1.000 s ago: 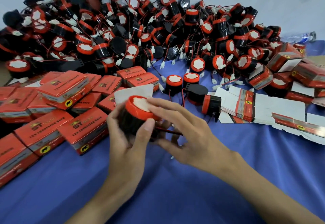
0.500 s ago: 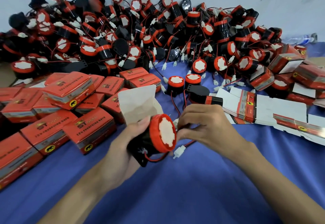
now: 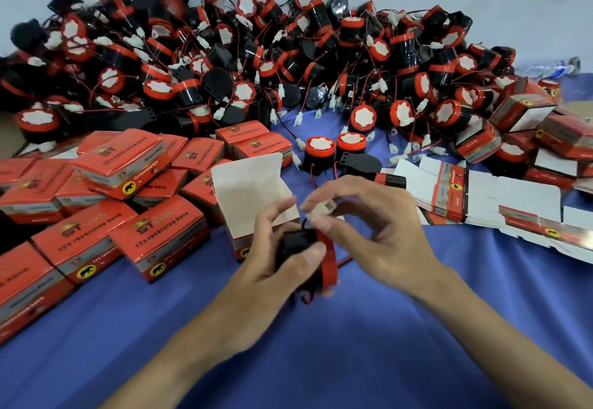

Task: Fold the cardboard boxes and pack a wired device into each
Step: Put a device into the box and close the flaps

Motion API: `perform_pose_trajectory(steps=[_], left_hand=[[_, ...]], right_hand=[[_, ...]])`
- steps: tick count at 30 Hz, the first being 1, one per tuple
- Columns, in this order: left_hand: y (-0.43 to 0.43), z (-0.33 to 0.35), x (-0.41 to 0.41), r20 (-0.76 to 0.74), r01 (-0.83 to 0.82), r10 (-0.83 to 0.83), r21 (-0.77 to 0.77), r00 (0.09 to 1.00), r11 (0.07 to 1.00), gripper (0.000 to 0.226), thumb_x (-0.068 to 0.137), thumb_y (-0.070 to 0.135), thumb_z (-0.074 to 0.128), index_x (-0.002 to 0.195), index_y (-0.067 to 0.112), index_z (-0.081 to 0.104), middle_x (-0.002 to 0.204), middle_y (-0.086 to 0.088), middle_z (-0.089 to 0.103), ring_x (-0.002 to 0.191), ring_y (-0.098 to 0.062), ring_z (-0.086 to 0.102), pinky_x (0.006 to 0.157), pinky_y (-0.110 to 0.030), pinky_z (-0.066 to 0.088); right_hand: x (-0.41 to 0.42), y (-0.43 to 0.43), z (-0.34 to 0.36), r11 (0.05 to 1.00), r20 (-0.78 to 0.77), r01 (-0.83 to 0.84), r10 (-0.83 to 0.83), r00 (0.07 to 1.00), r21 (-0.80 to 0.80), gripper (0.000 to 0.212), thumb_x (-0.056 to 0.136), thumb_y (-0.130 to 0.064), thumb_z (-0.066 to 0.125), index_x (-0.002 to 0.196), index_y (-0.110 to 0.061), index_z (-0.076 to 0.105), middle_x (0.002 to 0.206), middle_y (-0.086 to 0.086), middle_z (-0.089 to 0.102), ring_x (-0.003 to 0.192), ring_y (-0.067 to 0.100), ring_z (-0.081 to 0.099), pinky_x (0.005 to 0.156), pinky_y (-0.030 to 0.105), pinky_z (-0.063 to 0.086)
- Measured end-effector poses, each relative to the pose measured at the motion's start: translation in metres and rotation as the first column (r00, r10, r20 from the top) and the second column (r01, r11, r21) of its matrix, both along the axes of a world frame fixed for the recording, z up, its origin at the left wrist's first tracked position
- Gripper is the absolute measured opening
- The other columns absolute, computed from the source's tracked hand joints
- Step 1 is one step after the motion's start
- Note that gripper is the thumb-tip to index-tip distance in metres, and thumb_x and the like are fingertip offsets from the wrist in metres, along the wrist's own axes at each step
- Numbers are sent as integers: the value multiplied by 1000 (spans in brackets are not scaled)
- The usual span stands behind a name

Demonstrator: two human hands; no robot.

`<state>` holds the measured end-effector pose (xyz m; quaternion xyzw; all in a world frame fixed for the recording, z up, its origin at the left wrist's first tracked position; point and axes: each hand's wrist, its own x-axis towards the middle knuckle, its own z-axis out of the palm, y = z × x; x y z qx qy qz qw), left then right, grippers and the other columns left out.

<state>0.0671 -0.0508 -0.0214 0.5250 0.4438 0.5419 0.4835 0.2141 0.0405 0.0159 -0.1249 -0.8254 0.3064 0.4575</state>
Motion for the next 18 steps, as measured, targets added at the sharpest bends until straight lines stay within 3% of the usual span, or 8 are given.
perform_pose_trajectory(steps=[3,6,9,12,14,16,18], left_hand=[[1,5,1,166,-133,127,28,978,991,40,73,54,62,112,46,59,103,9,69,94,-14,70,70,-27,56],[-1,7,6,314,-138,126,16,941,990,81,67,66,72,129,19,49,114,-8,66,104,-24,67,75,-28,56],[-3,11,11,339,-142,134,-1,931,990,104,58,75,72,131,7,43,110,-11,65,102,-24,67,76,-28,56],[-3,10,11,387,-153,151,-26,910,988,93,64,72,66,130,10,46,107,-8,68,100,-21,69,70,-27,57],[-3,9,12,380,-149,154,-43,912,988,83,72,64,52,132,7,44,107,-10,67,97,-22,69,69,-28,57],[-2,8,11,309,-133,144,-57,940,990,89,70,63,49,134,1,40,108,-19,64,92,-27,69,69,-30,57],[1,16,11,284,-129,137,-46,949,991,111,60,77,49,136,-3,36,102,-20,64,76,-22,68,67,-29,55]], right_hand=[[-9,-10,-8,995,-14,-12,13,1000,103,40,81,-18,68,117,-1,60,110,9,68,98,23,62,87,33,49],[-16,-15,-12,995,19,-46,44,999,94,51,77,-22,73,122,-7,56,120,6,63,114,24,56,97,41,45],[-15,-15,-9,995,88,-101,100,991,3,55,75,-24,77,124,-8,56,122,7,62,117,22,56,96,43,47],[-6,-8,-2,984,281,-171,180,943,-56,70,75,-24,81,135,-13,46,135,0,52,125,13,50,99,33,46],[-2,-5,2,981,364,-187,196,911,-59,70,78,-26,77,139,-20,42,140,-7,48,124,13,50,92,32,50],[-1,-3,3,979,370,-195,201,907,-53,65,81,-26,74,137,-25,42,138,-8,48,117,18,54,82,30,53],[-2,-3,4,974,314,-219,226,922,-57,62,80,-17,73,135,-21,46,139,-7,49,123,14,52,85,19,49]])
